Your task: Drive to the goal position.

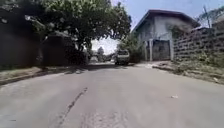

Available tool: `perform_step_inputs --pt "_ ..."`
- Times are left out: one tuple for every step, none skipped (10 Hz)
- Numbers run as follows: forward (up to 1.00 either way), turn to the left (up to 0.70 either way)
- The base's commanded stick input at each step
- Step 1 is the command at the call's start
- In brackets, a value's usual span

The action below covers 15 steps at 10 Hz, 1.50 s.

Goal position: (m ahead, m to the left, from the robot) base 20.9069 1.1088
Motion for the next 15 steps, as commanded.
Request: perform_step_inputs --pt "1.00 0.00" --pt "1.00 0.00" --pt "1.00 0.00" --pt "1.00 0.00" --pt "1.00 0.00" --pt "1.00 0.00" --pt "1.00 0.00" --pt "1.00 0.00" --pt "1.00 0.00" --pt "1.00 0.00" --pt "1.00 0.00" --pt "1.00 0.00" --pt "1.00 0.00" --pt "1.00 0.00" --pt "1.00 0.00"
